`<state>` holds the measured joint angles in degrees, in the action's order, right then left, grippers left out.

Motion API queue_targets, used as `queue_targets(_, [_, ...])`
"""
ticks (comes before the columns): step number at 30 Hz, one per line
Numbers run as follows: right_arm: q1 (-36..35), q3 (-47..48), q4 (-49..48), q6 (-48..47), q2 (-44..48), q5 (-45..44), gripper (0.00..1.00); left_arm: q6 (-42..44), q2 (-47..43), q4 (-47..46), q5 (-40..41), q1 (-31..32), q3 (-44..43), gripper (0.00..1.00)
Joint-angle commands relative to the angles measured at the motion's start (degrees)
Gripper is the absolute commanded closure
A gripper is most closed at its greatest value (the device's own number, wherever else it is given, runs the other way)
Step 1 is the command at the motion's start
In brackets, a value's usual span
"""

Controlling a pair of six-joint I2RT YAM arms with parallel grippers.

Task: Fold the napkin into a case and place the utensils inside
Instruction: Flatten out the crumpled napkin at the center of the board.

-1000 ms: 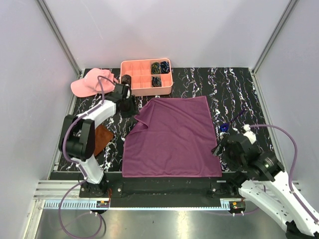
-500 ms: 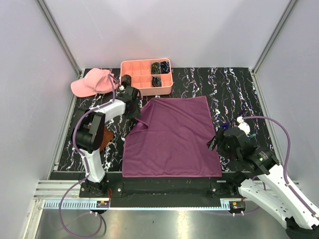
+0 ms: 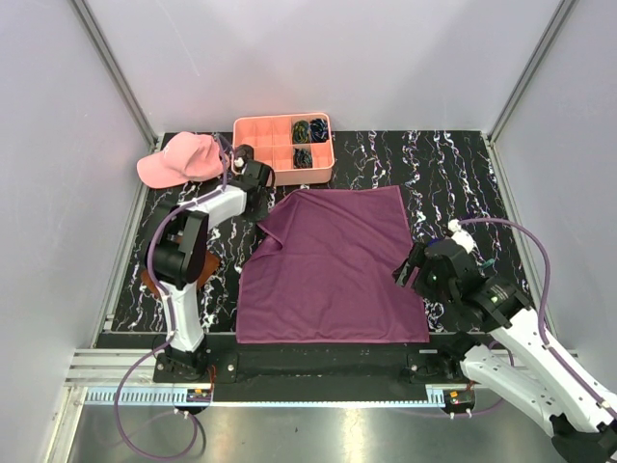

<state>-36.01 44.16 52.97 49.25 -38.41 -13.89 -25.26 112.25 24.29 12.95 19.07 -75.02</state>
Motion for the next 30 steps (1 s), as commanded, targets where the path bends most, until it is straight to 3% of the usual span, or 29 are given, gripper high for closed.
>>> queue_targets(1, [-0.11, 0.22, -5.85, -1.44, -3.5, 1.58, 0.2, 8.89, 0.69, -0.04, 10.47, -1.31, -7.92, 1.0])
queue_targets(7, [-0.2, 0.84, -10.6, -3.37, -10.01, 2.38, 0.19, 20.77, 4.91, 0.66, 18.24, -4.04, -23.92, 1.0])
queue_targets(9, [-0.2, 1.36, -11.66, -4.16, -12.98, 2.99, 0.18, 21.65, 6.31, 5.55, 18.95, -4.48, -30.75, 0.65])
queue_targets(10, [-0.2, 1.45, -12.44, -4.86, -14.13, 2.99, 0.18, 21.39, 6.32, 7.24, 19.13, -4.48, -32.28, 0.59])
queue_targets(14, [-0.11, 1.19, -15.08, -5.22, -19.49, 2.47, 0.16, 14.39, -1.39, 10.42, 12.74, -4.48, -26.95, 0.55])
queue_targets(16, [-0.2, 2.06, -16.31, -5.57, -23.01, 2.2, 0.15, 11.65, -7.38, 7.97, 2.12, -4.48, -17.65, 0.54])
queue_targets(18, [-0.2, 4.25, -16.5, -6.27, -26.35, 2.29, 0.15, 7.69, -9.49, 6.73, -3.69, -4.39, -11.15, 0.58])
queue_targets(21, [-0.2, 6.63, -16.5, -8.29, -28.64, 2.99, 0.14, 4.7, -9.42, 4.89, -5.39, -4.22, -5.59, 0.75])
queue_targets(22, [-0.2, 6.9, -16.58, -8.38, -28.82, 3.17, 0.14, 4.25, -9.33, 3.93, -6.87, -4.22, -4.53, 0.84])
queue_targets(25, [-0.2, 6.9, -17.2, -8.12, -28.74, 3.43, 0.14, 1.9, -8.27, -0.91, -14.25, -4.3, -1.1, 0.98])
queue_targets(30, [-0.11, 4.8, -19.66, -7.77, -29.35, 4.04, 0.15, -1.99, -3.8, -6.46, -17.53, -4.48, 0.77, 1.0])
